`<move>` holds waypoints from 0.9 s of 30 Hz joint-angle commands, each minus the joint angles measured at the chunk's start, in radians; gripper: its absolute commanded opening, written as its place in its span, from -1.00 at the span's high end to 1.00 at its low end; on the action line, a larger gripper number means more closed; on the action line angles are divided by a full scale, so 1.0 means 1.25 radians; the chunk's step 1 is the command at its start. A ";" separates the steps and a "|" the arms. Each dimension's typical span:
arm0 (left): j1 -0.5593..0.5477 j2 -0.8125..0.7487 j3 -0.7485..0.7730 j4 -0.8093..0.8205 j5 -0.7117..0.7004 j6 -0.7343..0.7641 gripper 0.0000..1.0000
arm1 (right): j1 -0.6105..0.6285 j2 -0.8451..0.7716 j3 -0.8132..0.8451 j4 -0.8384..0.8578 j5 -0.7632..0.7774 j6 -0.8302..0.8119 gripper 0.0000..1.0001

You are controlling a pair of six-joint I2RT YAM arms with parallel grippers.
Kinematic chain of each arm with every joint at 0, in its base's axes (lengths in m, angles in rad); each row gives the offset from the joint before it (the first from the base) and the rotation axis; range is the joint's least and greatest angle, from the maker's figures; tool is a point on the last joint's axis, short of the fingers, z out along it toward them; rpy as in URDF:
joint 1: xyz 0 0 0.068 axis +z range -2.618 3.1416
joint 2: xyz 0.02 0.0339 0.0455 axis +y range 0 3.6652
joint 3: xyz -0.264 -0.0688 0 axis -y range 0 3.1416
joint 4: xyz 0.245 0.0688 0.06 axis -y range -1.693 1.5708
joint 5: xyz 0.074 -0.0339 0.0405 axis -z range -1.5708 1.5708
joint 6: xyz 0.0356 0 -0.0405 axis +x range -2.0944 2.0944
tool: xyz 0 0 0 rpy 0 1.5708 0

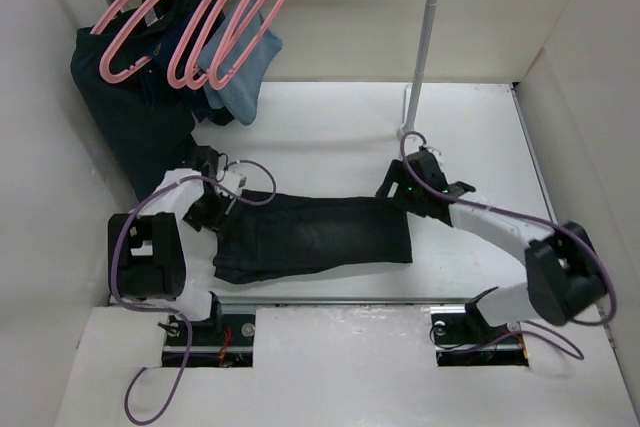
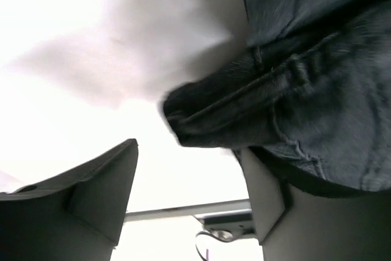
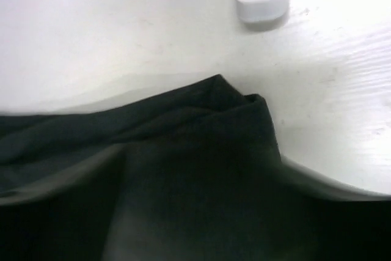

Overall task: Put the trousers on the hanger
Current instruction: Fold the trousers at the center of the board.

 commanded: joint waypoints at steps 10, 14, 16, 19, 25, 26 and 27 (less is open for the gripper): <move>0.048 0.028 0.145 -0.047 0.163 0.005 -0.66 | -0.064 -0.221 -0.137 -0.052 -0.177 -0.063 -1.00; 0.048 0.060 0.163 -0.021 0.207 -0.017 -0.66 | -0.045 -0.156 -0.177 0.003 -0.235 -0.055 -1.00; 0.048 0.095 0.163 -0.021 0.207 -0.017 -0.61 | -0.037 -0.103 -0.177 0.019 -0.236 -0.055 -1.00; 0.055 0.136 0.126 -0.021 0.207 0.000 -0.32 | -0.037 -0.050 -0.177 0.048 -0.236 -0.047 -0.63; 0.055 0.160 0.072 -0.013 0.245 0.027 1.00 | -0.029 -0.060 -0.192 0.078 -0.233 -0.031 0.52; 0.055 0.149 0.072 -0.013 0.245 0.027 1.00 | -0.029 -0.075 -0.192 0.086 -0.225 -0.031 0.79; 0.055 0.140 0.088 -0.013 0.256 0.027 1.00 | -0.029 -0.082 -0.192 0.086 -0.215 -0.031 0.90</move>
